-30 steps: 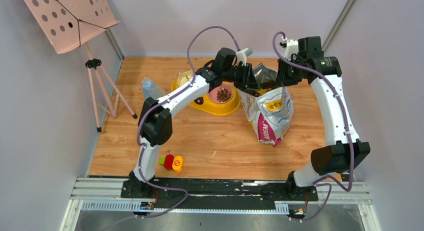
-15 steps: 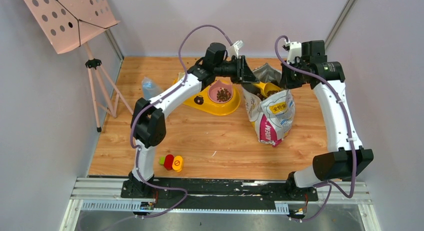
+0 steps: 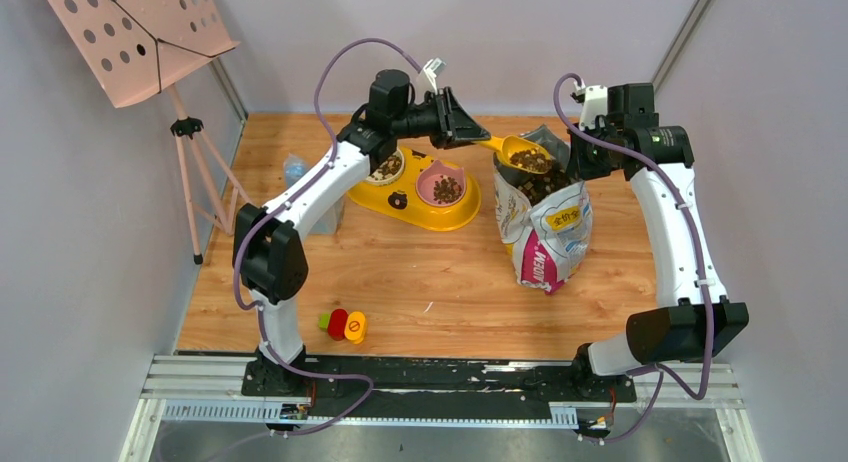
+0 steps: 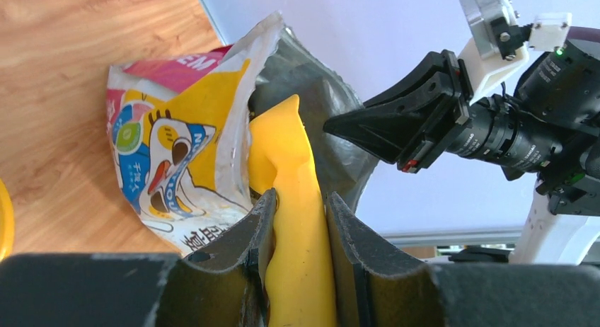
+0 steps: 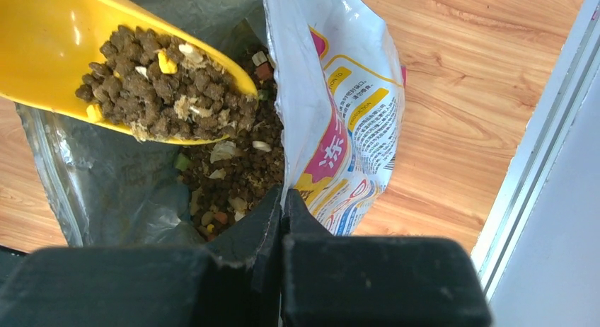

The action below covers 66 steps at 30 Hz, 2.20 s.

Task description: Serve the pet food

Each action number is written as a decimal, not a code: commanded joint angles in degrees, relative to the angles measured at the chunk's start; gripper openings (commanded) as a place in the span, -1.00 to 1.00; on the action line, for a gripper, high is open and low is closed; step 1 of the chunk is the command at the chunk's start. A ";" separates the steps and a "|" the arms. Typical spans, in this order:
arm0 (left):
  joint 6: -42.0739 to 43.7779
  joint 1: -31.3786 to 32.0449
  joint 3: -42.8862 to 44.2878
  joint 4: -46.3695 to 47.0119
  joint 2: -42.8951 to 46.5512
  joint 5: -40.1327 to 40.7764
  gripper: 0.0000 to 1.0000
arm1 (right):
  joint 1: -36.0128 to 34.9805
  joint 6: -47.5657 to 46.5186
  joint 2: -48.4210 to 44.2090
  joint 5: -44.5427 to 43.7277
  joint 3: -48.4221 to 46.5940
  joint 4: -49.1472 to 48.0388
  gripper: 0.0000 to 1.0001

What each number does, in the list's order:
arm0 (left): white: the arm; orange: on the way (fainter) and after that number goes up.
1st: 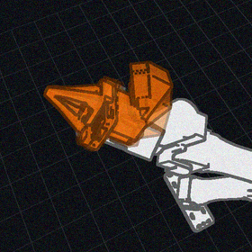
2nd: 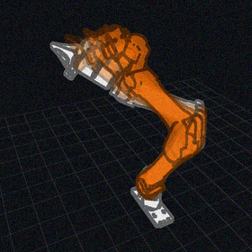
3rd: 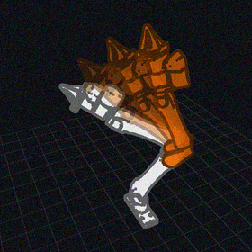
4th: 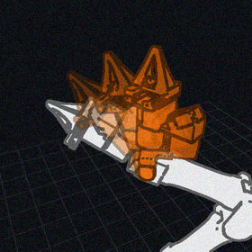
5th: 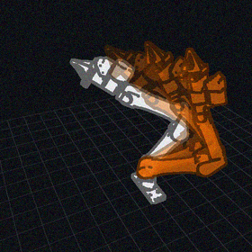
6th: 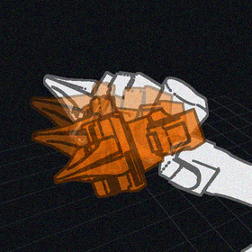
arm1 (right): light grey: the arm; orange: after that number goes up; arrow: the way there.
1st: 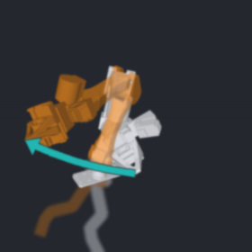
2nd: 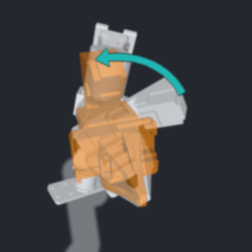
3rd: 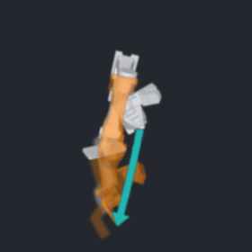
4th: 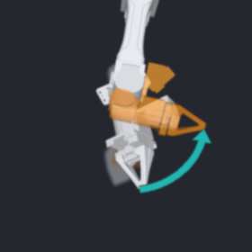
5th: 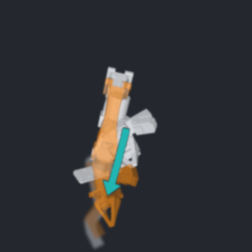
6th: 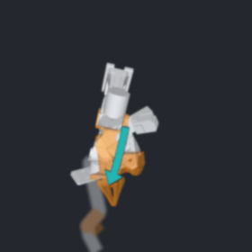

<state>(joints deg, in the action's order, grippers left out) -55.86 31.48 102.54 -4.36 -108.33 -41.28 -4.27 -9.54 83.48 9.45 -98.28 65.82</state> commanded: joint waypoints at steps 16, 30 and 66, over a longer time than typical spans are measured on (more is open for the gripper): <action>-28.87 -3.09 -8.03 22.04 -0.94 -16.41 -1.00 | -0.20 -1.71 -2.31 -0.94 0.95 -2.08 -1.00; -34.48 -7.53 -9.74 29.02 -0.10 -19.14 -1.00 | -0.21 -1.88 -1.14 -1.24 -0.88 -1.74 -1.00; -22.17 -37.09 -28.25 21.67 11.20 -14.35 -1.00 | -0.18 -1.36 2.09 2.08 -1.52 -3.95 -1.00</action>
<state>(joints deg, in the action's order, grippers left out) -82.35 -3.81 75.59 18.48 -100.05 -56.40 -4.21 -10.81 85.21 10.02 -98.28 66.15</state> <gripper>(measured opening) 0.349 0.012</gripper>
